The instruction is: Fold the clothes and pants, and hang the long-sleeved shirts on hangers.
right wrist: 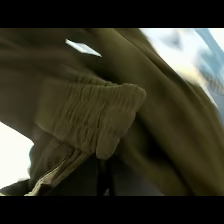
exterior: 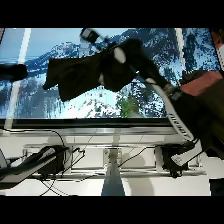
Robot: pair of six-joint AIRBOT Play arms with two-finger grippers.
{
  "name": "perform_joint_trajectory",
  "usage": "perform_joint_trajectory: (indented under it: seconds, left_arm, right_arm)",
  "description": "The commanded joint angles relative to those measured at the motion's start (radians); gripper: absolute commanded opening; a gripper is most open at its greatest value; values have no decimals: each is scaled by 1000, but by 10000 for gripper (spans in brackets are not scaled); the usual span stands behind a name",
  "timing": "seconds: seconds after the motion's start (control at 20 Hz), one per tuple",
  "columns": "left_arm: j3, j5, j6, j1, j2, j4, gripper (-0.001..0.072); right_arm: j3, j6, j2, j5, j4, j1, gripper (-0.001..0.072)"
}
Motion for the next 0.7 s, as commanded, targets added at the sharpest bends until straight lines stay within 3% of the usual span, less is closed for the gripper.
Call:
perform_joint_trajectory:
  seconds: [0.0, 0.15, 0.3, 0.35, 0.4, 0.45, 0.55, 0.65]
  left_arm:
    - [-168, -66, 123, 62, 7, -235, 21]
    - [-363, -75, 240, 155, 21, -455, 21]
    - [-523, 15, 272, 196, 19, -459, 33]
    - [-559, 50, 272, 195, 17, -452, 170]
    - [-589, 66, 272, 191, 12, -462, 484]
    - [-604, 79, 275, 187, 4, -471, 578]
    - [-607, 97, 350, 181, -28, -474, 577]
    - [-607, 128, 347, 180, -71, -483, 542]
  right_arm:
    - [-31, 90, 117, 208, 40, -209, 31]
    - [-161, 90, 230, 219, 140, -407, 30]
    - [-291, 78, 316, 216, 232, -549, 31]
    - [-324, 78, 330, 206, 238, -573, 31]
    - [-351, 78, 334, 201, 249, -589, 31]
    - [-369, 79, 333, 190, 254, -592, 31]
    - [-399, 78, 333, 152, 270, -587, 31]
    - [-413, 78, 333, 124, 307, -583, 32]
